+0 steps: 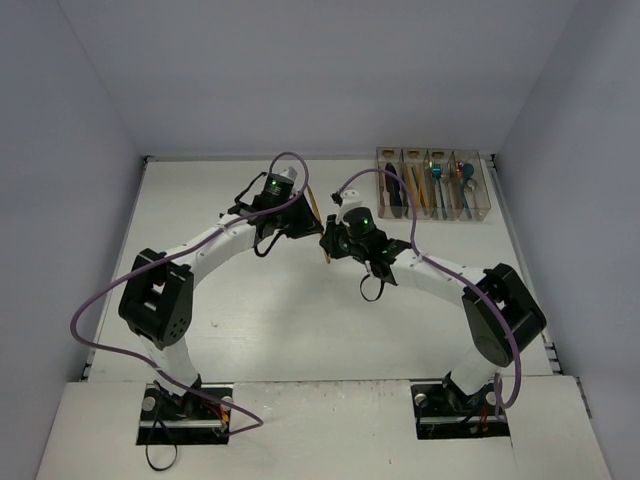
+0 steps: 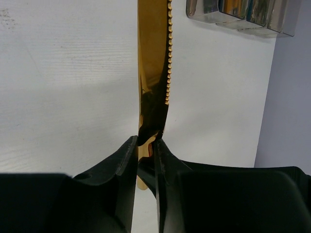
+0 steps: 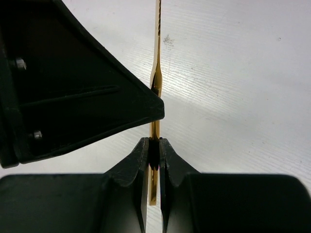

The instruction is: Sort the eating utensils into containers

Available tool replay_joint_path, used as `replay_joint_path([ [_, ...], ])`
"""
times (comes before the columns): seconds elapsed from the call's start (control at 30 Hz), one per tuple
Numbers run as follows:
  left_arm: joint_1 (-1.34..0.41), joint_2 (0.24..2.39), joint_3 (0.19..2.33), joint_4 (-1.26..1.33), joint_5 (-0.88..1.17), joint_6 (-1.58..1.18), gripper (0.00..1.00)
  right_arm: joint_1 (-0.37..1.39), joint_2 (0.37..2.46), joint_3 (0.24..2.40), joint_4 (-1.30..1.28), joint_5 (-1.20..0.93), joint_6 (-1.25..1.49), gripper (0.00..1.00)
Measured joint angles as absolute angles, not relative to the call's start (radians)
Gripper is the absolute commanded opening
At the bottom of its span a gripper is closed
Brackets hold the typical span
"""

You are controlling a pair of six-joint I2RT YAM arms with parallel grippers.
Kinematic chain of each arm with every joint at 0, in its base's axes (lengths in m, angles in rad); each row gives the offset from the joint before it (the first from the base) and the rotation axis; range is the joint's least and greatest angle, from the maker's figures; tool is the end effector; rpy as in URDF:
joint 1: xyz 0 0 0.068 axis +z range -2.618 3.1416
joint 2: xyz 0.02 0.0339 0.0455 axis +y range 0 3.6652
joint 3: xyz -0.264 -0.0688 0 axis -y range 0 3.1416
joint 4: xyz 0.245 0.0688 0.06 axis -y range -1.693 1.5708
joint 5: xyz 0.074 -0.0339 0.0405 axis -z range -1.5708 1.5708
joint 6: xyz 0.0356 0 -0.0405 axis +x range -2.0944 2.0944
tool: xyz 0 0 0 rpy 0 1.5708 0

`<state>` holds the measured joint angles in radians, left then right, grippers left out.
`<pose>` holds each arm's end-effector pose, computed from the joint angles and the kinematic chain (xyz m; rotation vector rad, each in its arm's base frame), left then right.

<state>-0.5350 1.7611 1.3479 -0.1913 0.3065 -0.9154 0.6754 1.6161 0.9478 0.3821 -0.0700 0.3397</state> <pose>0.3448 -0.2169 0.2680 -0.2603 2.3715 -1.1023 0.2845 0.2311 0.2416 -0.3717 1.8917 0.7597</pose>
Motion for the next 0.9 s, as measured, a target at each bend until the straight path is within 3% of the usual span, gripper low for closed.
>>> replay_joint_path([
  [0.07,-0.535,1.760,1.348,-0.191,0.303,-0.901,0.50,0.675,1.616,0.948,0.380,-0.064,0.335,0.00],
  [0.1,-0.535,1.758,1.348,-0.193,0.299,-0.892,0.56,0.675,1.616,0.948,0.376,-0.060,0.331,0.00],
  [0.23,-0.536,1.723,1.348,-0.229,0.261,-0.828,0.67,0.664,1.616,0.951,0.331,-0.030,0.307,0.00],
  [0.6,-0.373,1.425,1.344,-0.389,-0.011,-0.559,0.77,0.441,1.635,1.105,0.188,0.031,0.217,0.00],
  [0.9,-0.276,1.196,1.122,-0.428,-0.181,-0.354,0.88,0.287,1.857,1.371,0.150,0.042,0.133,0.00],
])
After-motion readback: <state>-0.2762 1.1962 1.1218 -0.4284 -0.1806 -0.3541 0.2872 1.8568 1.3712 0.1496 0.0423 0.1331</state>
